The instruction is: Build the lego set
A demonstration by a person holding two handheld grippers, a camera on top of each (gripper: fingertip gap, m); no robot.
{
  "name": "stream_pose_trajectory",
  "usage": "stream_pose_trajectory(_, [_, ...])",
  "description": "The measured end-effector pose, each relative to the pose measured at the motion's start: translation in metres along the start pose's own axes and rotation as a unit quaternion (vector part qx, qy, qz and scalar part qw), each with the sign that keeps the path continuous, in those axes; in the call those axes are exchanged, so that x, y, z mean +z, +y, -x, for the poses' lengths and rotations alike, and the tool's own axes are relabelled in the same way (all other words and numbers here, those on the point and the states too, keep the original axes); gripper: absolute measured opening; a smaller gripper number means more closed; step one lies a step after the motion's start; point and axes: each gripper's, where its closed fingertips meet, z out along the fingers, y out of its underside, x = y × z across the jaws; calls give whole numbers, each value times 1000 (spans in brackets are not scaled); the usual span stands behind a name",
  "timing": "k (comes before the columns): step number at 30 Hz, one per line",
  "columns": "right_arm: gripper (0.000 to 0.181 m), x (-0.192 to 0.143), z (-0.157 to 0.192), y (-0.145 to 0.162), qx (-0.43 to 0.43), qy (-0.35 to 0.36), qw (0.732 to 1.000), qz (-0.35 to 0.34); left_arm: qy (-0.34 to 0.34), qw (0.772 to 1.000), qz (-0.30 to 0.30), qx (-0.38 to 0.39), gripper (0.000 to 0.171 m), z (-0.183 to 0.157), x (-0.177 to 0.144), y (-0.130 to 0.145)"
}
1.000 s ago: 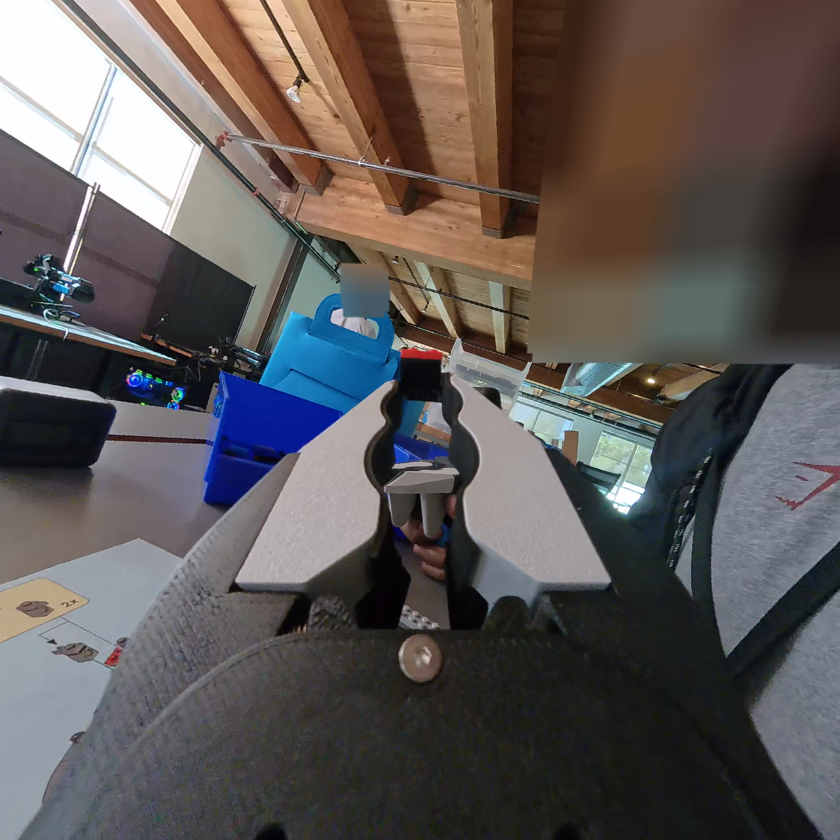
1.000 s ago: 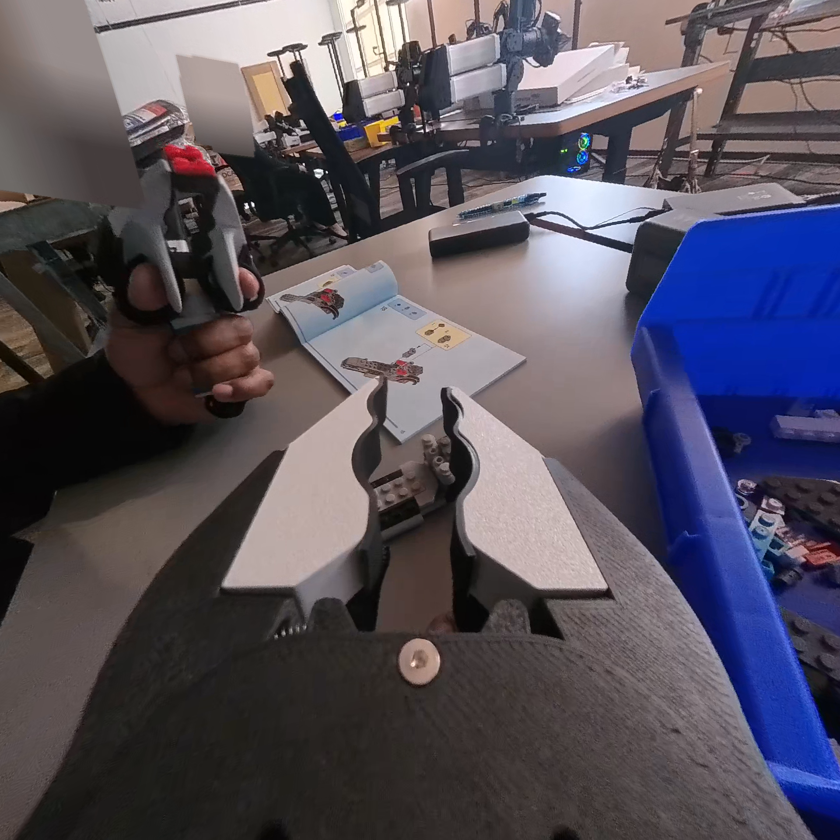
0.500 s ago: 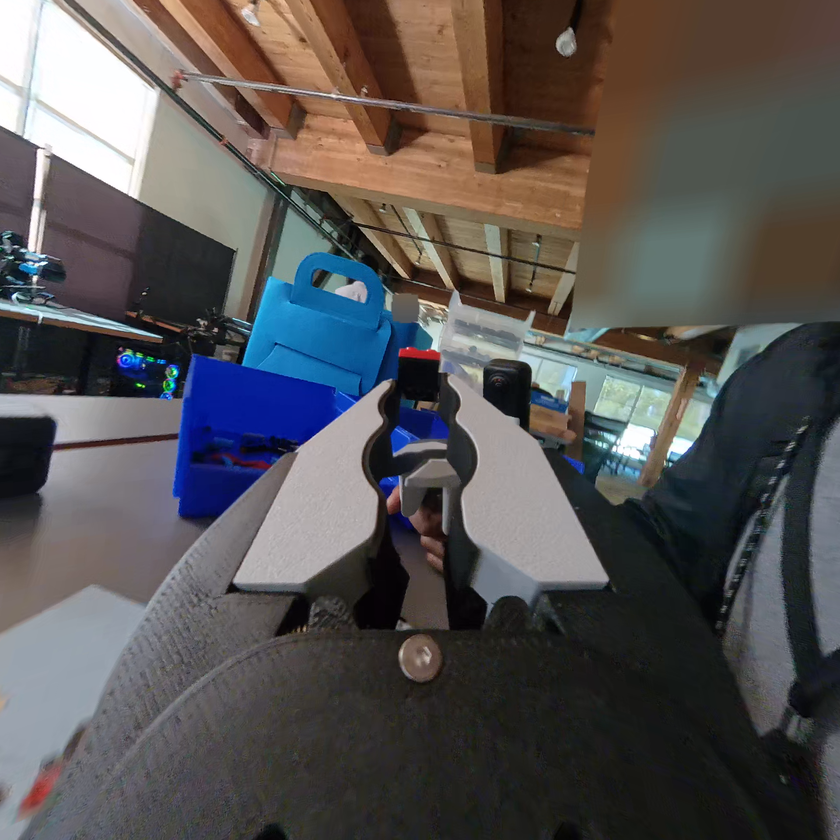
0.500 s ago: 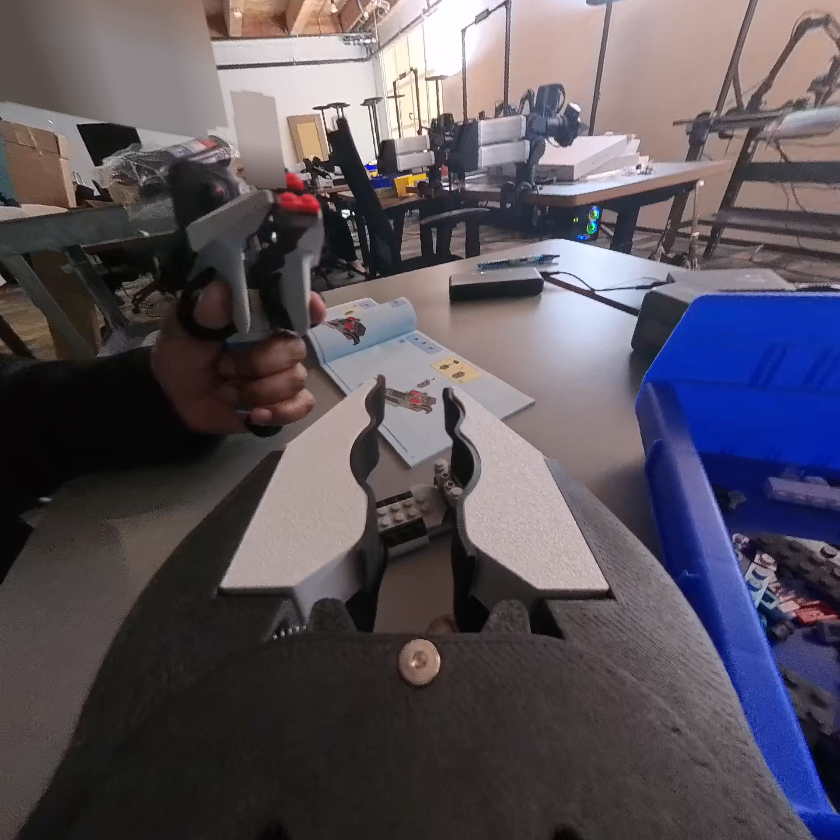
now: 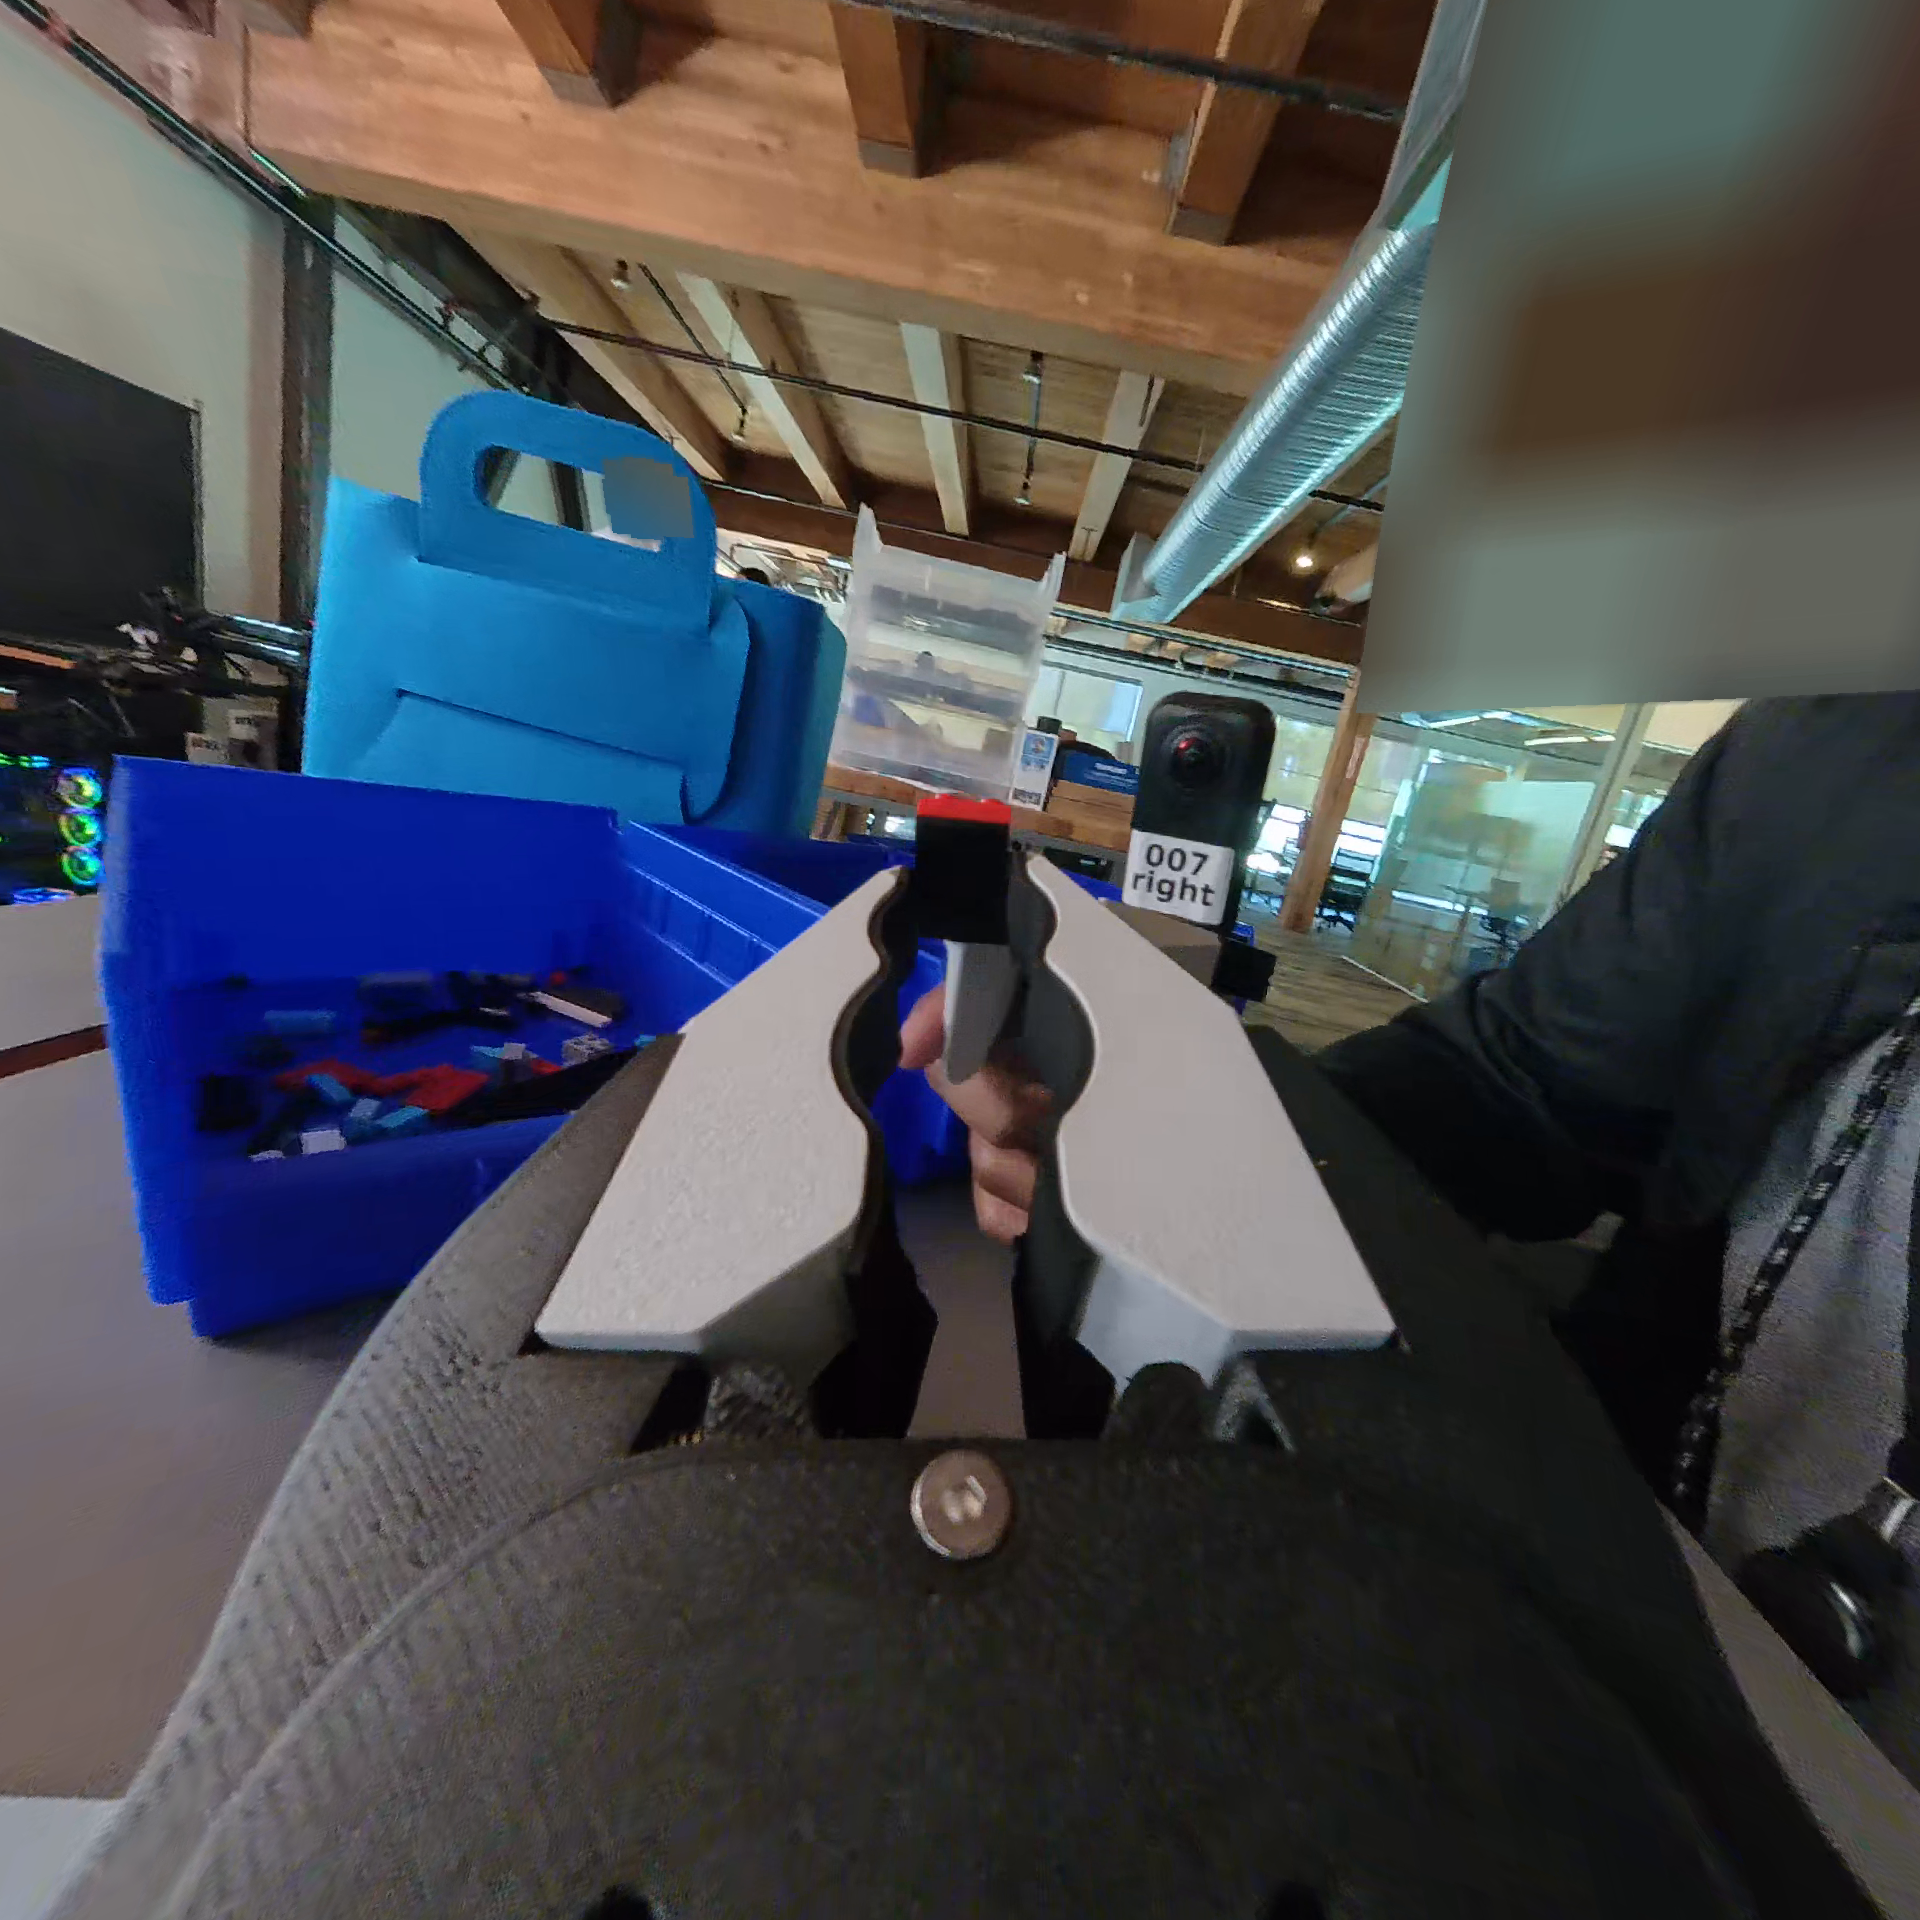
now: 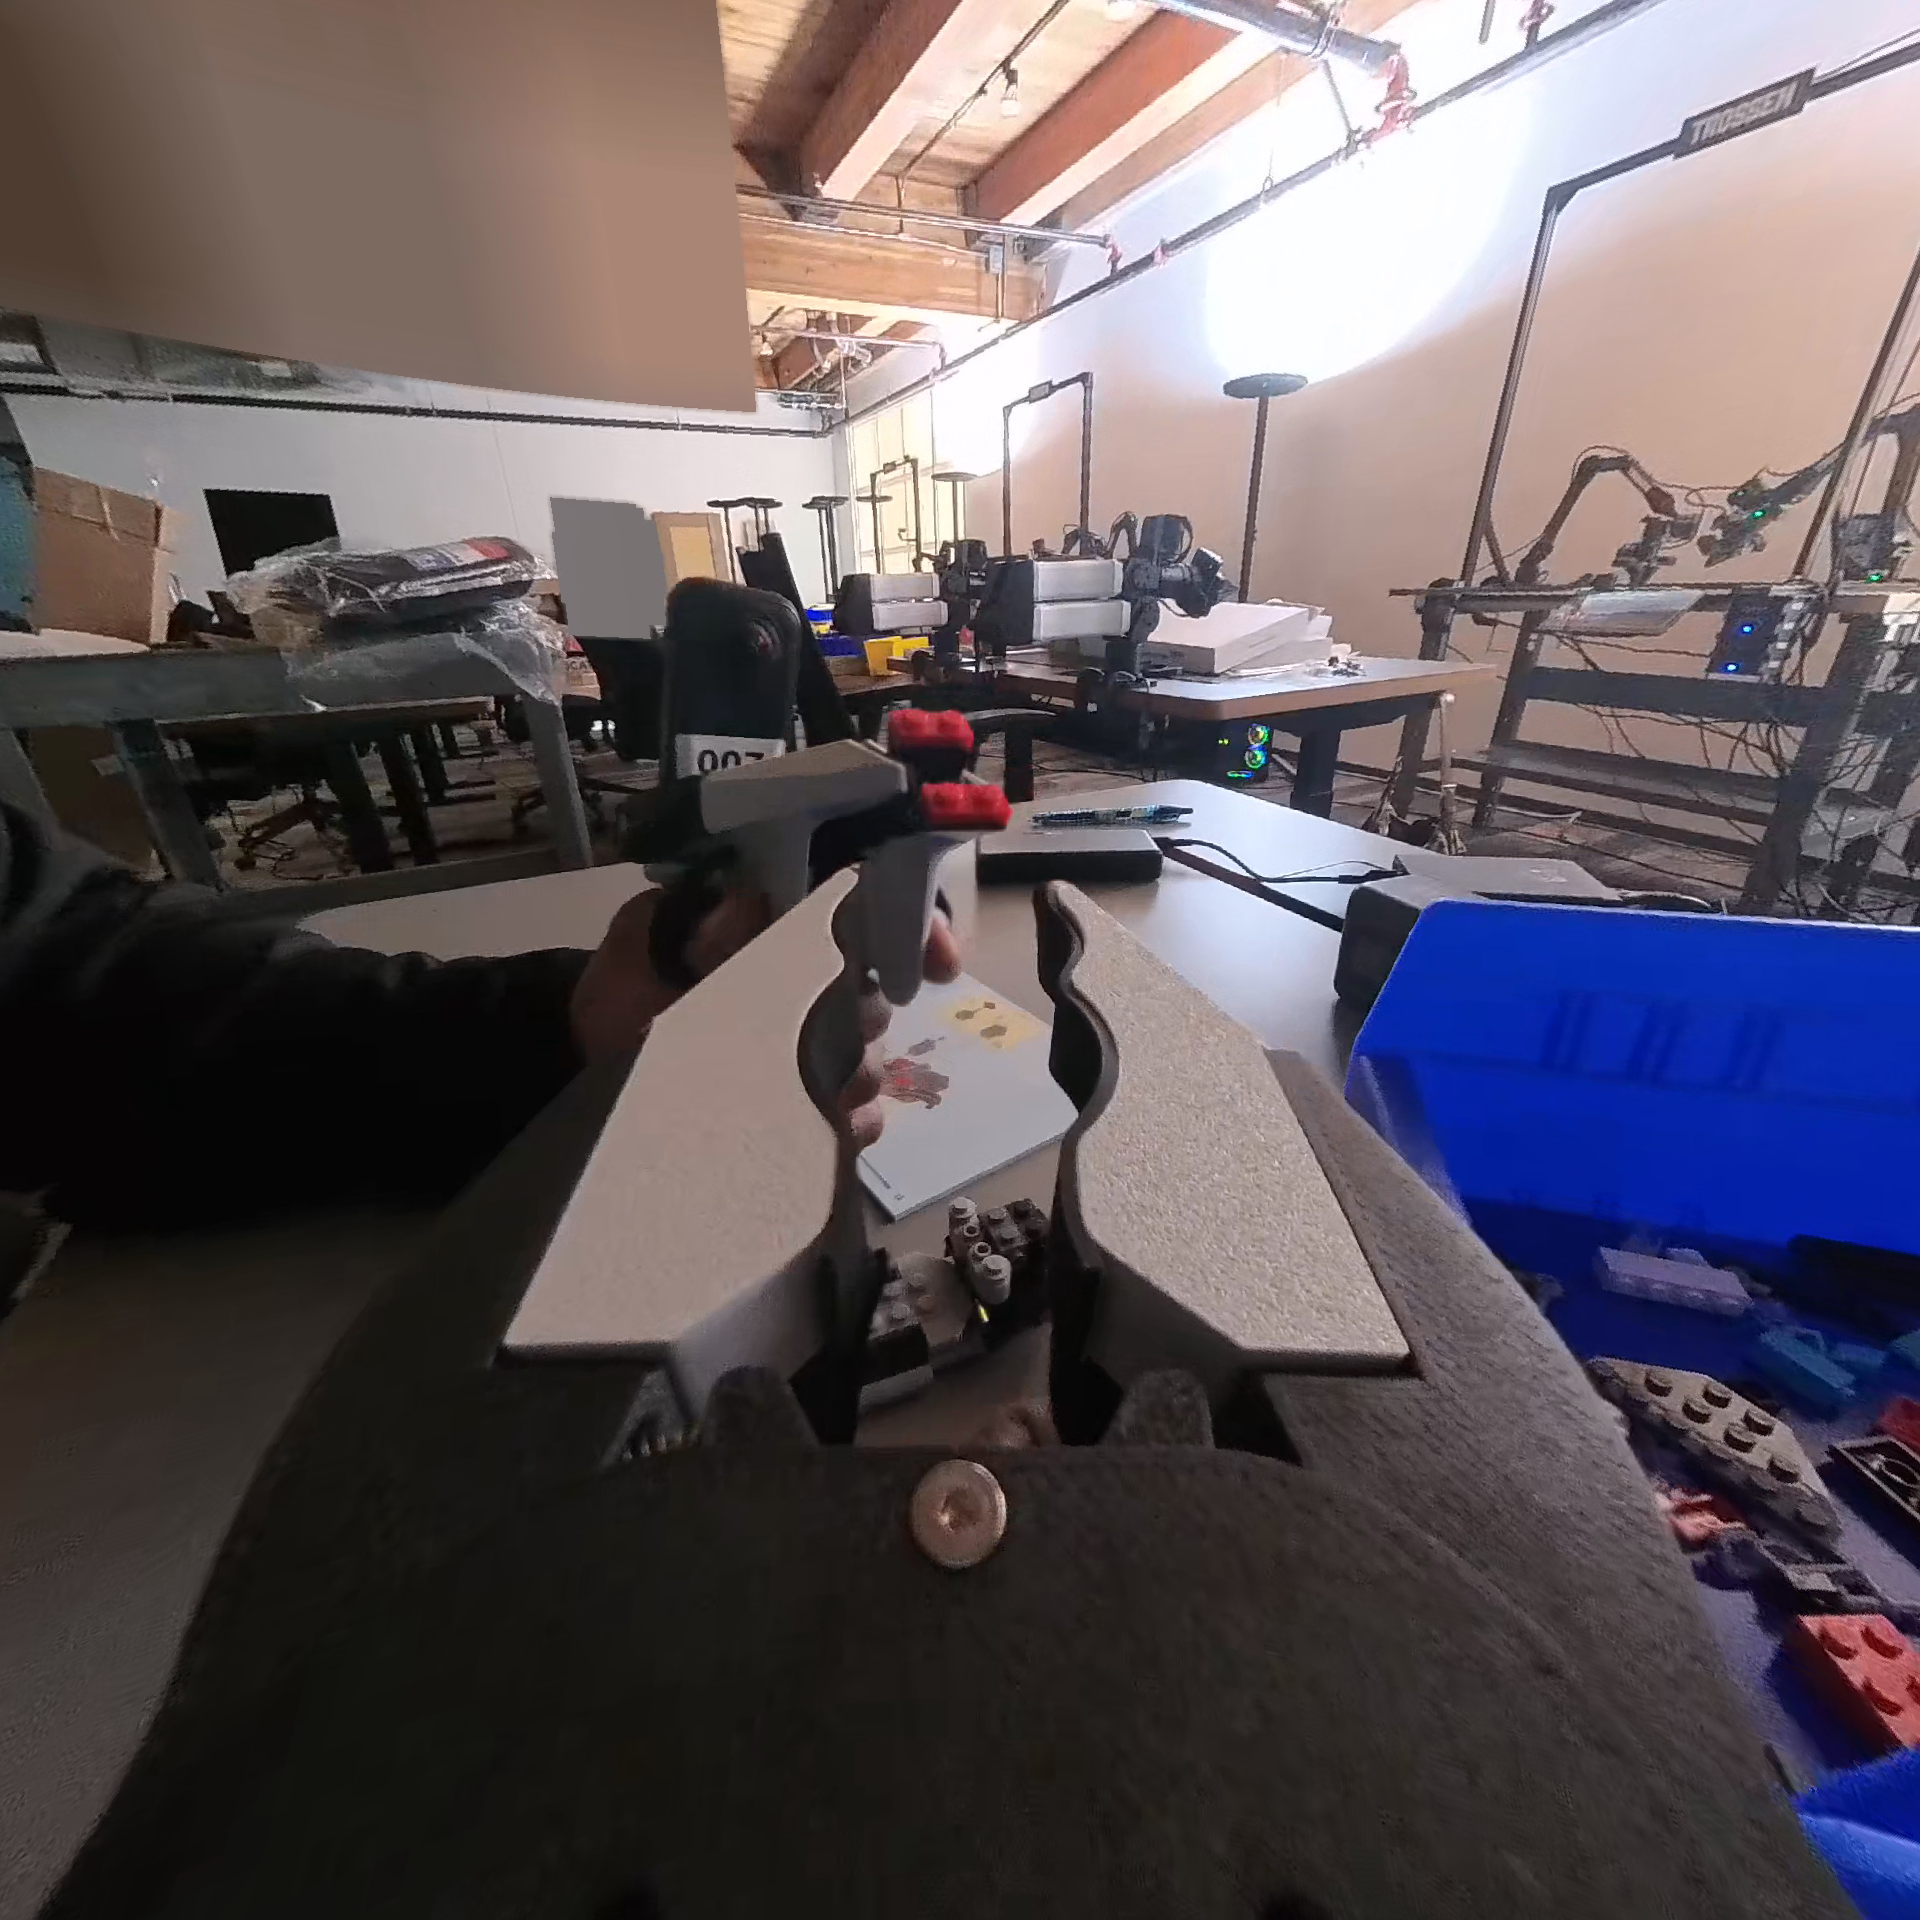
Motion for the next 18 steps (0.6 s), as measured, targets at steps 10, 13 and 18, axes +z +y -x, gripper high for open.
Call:
stream_pose_trajectory(10, [21,-1,12,-1,24,-46,998,-17,38,999,26,-21,18,-16,0,9])
stream_pose_trajectory(13, [18,-1,13,-1,35,-56,998,-21,40,998,37,-22,18,-18,0,12])
stream_pose_trajectory(18, [18,0,11,2,27,-51,998,-6,33,997,66,-24,23,-13,-4,16])
